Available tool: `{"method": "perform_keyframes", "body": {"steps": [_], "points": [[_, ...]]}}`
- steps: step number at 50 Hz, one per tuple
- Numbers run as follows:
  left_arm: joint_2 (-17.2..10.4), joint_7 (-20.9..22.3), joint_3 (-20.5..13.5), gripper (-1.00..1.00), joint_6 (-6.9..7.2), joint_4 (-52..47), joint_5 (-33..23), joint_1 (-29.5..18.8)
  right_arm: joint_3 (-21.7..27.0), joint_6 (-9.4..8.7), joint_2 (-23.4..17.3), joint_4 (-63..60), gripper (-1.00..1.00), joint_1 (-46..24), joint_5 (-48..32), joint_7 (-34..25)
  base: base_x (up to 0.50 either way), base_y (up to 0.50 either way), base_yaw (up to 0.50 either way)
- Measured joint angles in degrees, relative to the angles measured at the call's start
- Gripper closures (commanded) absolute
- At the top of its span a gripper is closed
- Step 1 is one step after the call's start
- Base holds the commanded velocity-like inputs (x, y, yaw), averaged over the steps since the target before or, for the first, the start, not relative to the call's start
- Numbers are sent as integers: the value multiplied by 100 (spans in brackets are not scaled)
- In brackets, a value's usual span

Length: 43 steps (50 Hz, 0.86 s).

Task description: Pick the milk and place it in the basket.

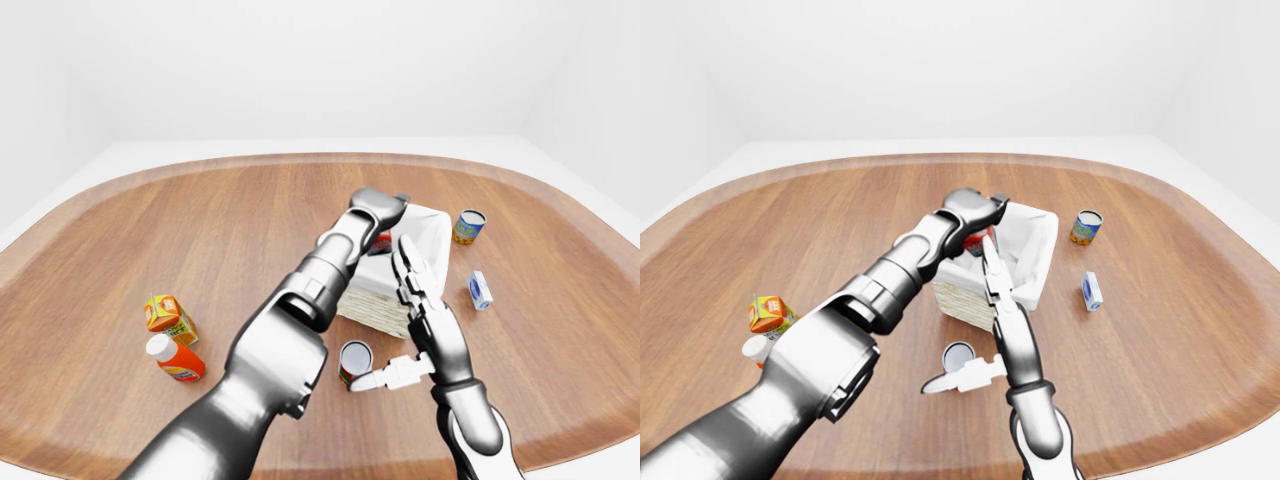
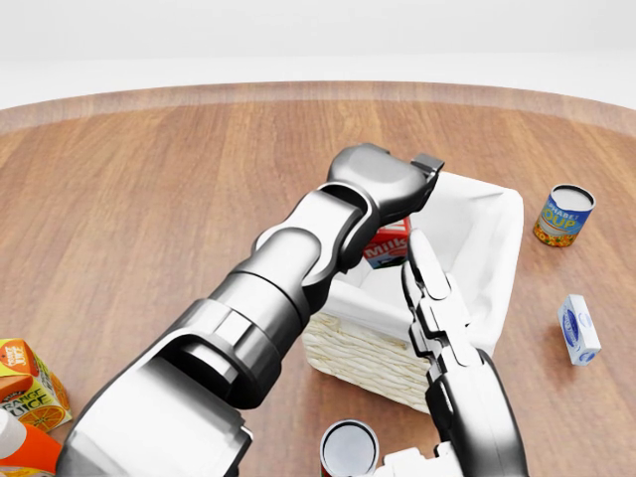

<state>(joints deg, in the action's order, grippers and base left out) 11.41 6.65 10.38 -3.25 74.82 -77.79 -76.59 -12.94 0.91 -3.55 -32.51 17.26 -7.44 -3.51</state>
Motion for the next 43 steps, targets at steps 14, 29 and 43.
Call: {"method": "perform_keyframes", "body": {"steps": [14,29,43], "points": [[46,-503,-60,-100,67,13,-88,24,-1,42,-10,38,-100,10,9,1,0,0,0],[40,-873,-158,-100,20,-94,32,-131,-3,62,-11,59,-100,10,8,-5,0,0,0],[-8,-987,-214,-100,-81,-226,300,-177,-17,72,-10,85,-100,6,-6,3,0,0,0]]}}
